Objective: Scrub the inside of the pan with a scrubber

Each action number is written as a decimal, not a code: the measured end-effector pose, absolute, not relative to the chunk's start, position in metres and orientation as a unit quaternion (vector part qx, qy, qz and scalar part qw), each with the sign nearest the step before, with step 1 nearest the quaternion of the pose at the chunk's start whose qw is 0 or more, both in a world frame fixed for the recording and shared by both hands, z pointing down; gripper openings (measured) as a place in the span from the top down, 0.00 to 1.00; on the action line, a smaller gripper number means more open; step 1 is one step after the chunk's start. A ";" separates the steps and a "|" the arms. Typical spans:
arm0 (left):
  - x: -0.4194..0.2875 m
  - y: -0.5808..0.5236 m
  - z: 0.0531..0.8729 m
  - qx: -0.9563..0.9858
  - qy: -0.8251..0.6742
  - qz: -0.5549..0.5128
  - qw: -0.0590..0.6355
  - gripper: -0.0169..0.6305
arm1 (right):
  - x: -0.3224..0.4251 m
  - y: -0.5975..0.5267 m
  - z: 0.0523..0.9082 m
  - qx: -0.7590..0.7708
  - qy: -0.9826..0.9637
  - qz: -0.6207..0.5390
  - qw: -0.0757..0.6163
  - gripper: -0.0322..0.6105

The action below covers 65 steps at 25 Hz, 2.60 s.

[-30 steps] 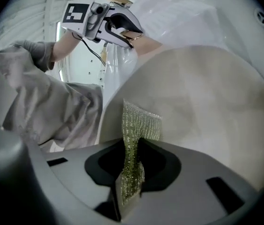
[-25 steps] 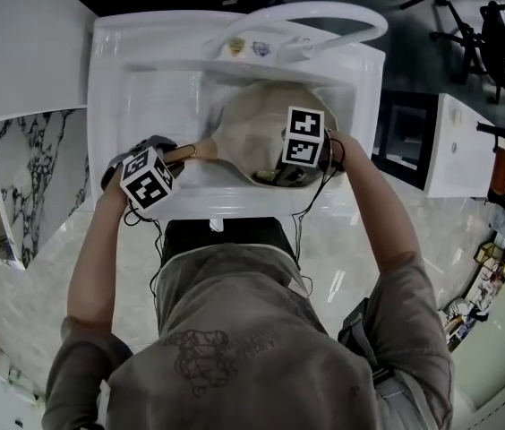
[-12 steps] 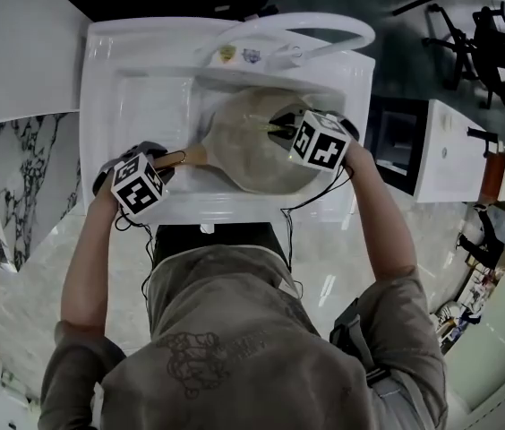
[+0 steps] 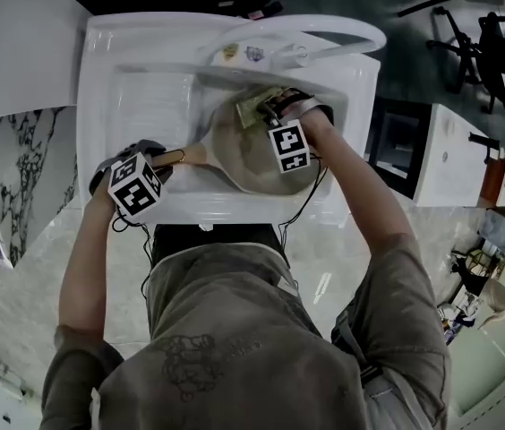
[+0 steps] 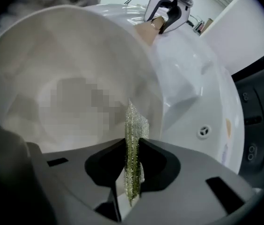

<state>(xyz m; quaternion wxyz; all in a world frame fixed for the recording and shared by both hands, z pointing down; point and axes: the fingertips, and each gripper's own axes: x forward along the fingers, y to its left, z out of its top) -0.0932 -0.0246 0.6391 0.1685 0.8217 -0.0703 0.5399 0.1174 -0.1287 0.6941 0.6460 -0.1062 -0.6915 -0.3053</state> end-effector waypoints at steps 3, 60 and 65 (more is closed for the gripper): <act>-0.092 -0.024 0.639 0.822 -0.069 0.539 0.169 0.70 | 0.137 -0.124 0.714 -0.133 -0.670 -0.301 0.666 0.83; -0.067 -0.079 0.508 0.895 -0.208 0.357 0.168 0.70 | 0.031 -0.071 0.483 0.180 -0.871 0.436 0.141 0.83; -0.059 -0.096 0.460 0.912 -0.227 0.321 0.120 0.78 | 0.043 -0.095 0.431 0.303 -0.886 0.337 0.094 0.83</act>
